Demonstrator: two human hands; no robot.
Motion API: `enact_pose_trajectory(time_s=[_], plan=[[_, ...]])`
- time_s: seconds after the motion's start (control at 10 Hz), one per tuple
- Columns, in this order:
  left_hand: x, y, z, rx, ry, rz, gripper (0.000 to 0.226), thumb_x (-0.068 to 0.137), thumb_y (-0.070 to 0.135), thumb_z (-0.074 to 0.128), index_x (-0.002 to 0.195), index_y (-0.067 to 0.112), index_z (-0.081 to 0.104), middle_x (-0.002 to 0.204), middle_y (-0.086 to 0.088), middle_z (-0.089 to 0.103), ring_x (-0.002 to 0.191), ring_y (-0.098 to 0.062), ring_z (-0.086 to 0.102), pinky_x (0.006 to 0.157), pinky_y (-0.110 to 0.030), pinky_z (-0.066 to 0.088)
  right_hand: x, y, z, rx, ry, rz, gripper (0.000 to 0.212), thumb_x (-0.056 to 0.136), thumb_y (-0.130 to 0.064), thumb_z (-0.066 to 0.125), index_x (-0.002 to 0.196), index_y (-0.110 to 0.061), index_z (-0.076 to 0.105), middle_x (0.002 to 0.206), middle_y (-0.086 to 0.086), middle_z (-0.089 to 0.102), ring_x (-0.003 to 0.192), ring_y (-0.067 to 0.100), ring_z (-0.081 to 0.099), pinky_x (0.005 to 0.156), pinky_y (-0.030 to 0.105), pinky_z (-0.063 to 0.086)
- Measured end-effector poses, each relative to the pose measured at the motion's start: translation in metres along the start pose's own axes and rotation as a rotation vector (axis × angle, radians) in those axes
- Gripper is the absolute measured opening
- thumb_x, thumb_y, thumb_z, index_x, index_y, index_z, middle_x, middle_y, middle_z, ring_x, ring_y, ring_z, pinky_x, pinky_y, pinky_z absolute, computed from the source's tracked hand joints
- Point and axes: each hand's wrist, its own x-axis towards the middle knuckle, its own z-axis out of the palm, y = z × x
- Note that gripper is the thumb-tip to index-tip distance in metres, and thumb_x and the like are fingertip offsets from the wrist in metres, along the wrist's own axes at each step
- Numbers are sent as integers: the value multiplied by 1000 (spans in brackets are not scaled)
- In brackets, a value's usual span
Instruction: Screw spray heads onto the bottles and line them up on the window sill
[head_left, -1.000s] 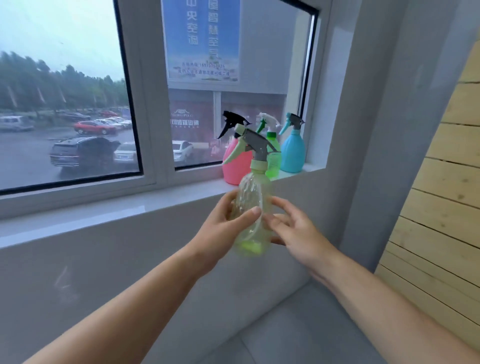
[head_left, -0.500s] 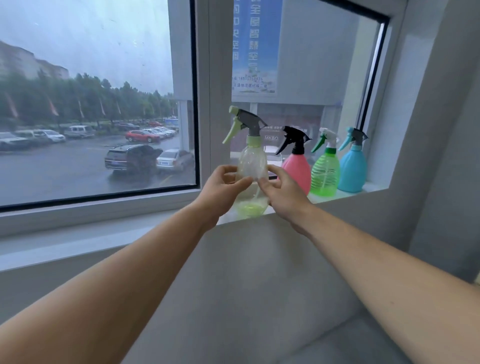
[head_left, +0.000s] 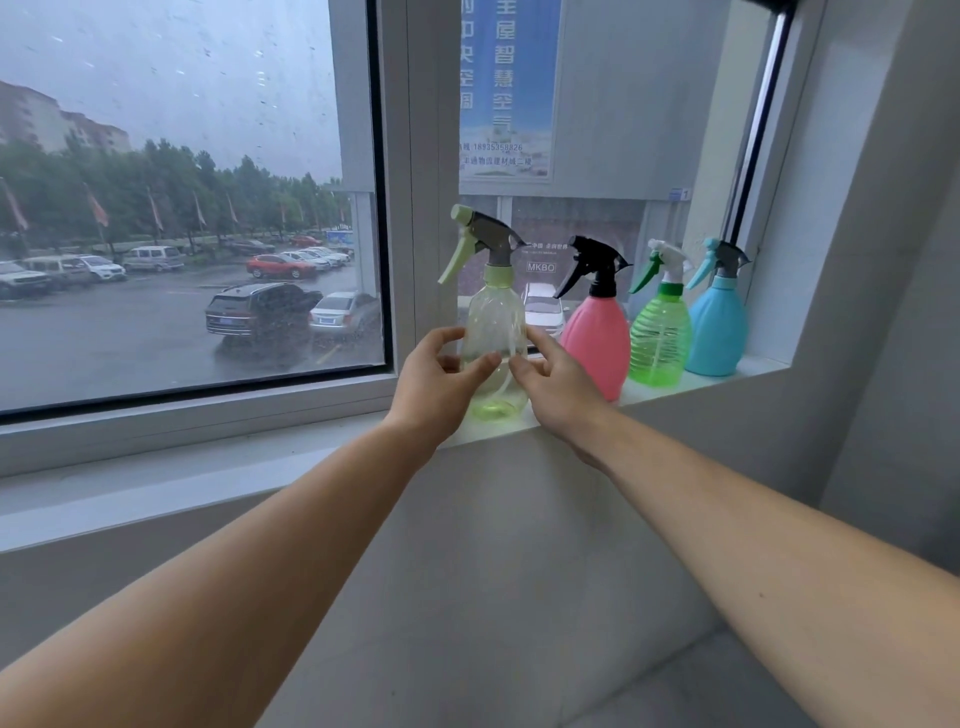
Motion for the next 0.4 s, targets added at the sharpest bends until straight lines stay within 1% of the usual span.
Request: enact_pose_trajectory(time_s=[0.1, 0.2, 0.3, 0.4], plan=[[-1, 1, 1, 18, 12, 5, 59, 88, 34, 80, 140, 19, 56, 114, -15, 73, 104, -26, 72, 68, -20, 48, 2, 4, 0, -2, -11, -10, 55, 100, -29, 49, 151, -35, 31, 118, 5, 70, 106, 23, 68, 89, 34, 51], [0, -2, 2, 43, 21, 17, 60, 89, 32, 79, 142, 18, 55, 110, -12, 72, 96, -21, 71, 66, -17, 48, 6, 9, 1, -21, -21, -8, 57, 99, -30, 49, 153, -35, 28, 122, 4, 68, 109, 22, 66, 85, 30, 49], [-4, 3, 0, 114, 23, 18, 66, 88, 32, 79, 146, 16, 51, 100, -3, 65, 86, -14, 64, 72, -18, 50, 3, 10, 1, -57, -30, 17, 62, 99, -34, 48, 155, -33, 22, 136, 6, 61, 122, 21, 59, 102, 36, 45], [-6, 7, -3, 135, 86, -14, 80, 84, 41, 82, 151, 17, 45, 117, -7, 59, 106, -21, 61, 97, -33, 53, 1, 7, -3, -40, 20, 29, 62, 99, -33, 48, 155, -29, 21, 148, 7, 50, 133, 21, 50, 111, 34, 38]])
